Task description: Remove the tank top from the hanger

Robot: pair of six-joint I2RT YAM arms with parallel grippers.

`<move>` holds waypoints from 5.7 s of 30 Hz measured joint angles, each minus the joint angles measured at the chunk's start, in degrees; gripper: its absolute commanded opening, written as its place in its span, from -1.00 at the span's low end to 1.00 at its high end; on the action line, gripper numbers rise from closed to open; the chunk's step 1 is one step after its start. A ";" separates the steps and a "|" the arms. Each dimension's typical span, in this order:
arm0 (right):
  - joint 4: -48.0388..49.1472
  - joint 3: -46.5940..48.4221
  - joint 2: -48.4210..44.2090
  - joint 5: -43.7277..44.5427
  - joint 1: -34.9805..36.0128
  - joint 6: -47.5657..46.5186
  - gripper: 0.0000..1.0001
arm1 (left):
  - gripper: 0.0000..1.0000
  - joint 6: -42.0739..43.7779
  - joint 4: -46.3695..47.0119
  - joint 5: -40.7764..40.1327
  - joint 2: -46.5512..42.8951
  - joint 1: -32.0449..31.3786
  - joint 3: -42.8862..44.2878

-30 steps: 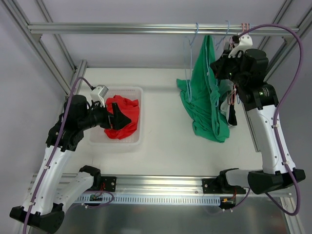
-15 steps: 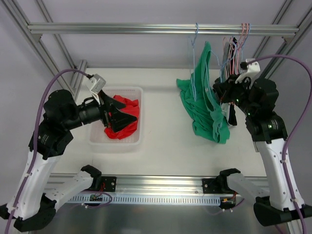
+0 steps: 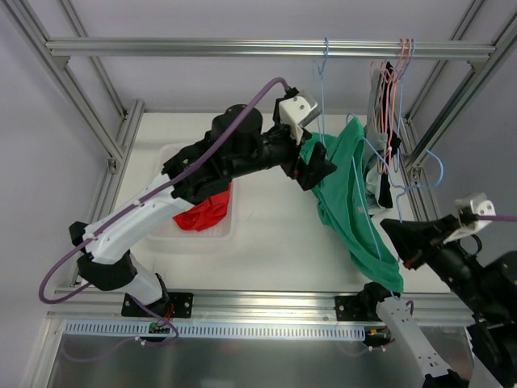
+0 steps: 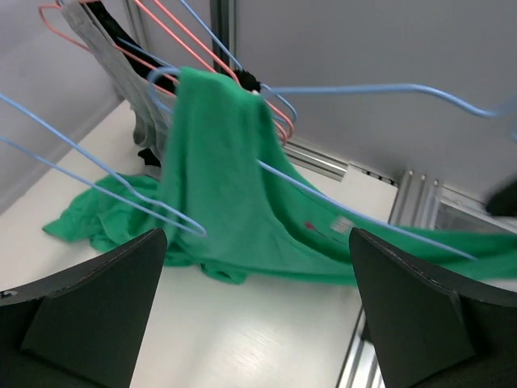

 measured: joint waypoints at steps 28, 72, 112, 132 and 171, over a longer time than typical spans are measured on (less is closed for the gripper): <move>-17.25 20.96 -0.87 -9.97 0.00 0.17 -1.00 | -1.00 -2.32 8.57 6.08 8.90 0.76 6.71; 87.14 -23.19 9.84 -2.49 2.51 23.67 -0.99 | -1.00 -14.03 30.64 16.41 -28.37 -1.16 -62.60; 9.11 36.15 60.92 9.75 2.47 -5.05 -0.99 | 0.97 -17.70 8.02 -7.61 -35.56 -1.49 -59.80; 13.70 26.21 60.65 7.08 4.09 -2.89 0.79 | 0.97 -18.43 7.85 -7.06 -27.63 -1.49 -60.04; 5.57 -3.48 -5.33 -5.73 1.16 -3.08 0.99 | -1.00 -25.35 5.38 -24.65 23.85 -6.67 -36.13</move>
